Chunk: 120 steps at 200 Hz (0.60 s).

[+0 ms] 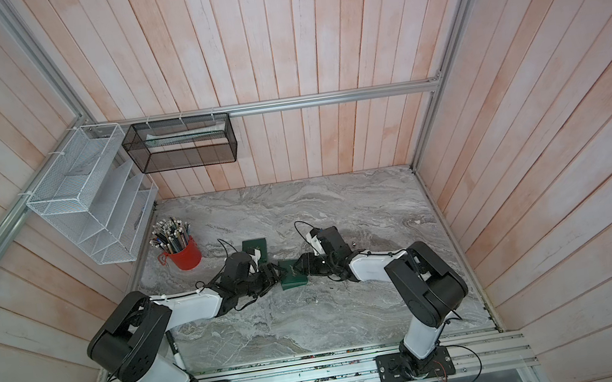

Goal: Take the rings out of the lift-off lid box
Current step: Close the lid on the jewelry box.

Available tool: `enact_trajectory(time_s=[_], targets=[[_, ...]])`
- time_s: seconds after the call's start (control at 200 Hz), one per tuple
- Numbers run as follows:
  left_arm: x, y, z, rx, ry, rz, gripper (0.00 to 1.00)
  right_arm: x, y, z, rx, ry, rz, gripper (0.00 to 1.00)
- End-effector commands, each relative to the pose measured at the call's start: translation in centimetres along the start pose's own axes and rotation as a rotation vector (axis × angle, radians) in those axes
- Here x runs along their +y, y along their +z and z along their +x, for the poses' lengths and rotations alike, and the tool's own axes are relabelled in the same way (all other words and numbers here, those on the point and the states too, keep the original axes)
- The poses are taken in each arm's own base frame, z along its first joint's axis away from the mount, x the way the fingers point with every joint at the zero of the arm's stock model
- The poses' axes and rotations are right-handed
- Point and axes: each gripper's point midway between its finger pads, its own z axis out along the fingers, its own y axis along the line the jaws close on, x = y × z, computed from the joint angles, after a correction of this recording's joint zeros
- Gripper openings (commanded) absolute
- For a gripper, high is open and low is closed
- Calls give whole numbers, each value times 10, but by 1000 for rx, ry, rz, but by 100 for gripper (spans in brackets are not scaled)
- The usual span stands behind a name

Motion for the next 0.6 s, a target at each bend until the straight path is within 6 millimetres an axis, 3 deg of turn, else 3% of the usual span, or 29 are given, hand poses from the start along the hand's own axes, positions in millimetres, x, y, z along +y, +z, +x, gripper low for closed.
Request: enact_trajectory(time_s=[0.0,0.165,0.35,0.415,0.5,0.595], targets=[[-6,3,-4,3,15,20,68,12,-8,-2,-13,-19,-33,52],[-5,6,-3,14,14,19,66,19,-9,-4,-12,-25,-55,51],[-5,7,-5,13,22,7,64,12,-7,0,-4,-16,-27,51],[-5,8,-6,16,28,4,64,5,-8,0,-7,-14,10,51],[-6,9,-6,21,32,4,63,-19,-9,0,-16,-12,152,50],[-6,10,-6,21,34,2,61,-22,-7,4,8,-23,167,50]])
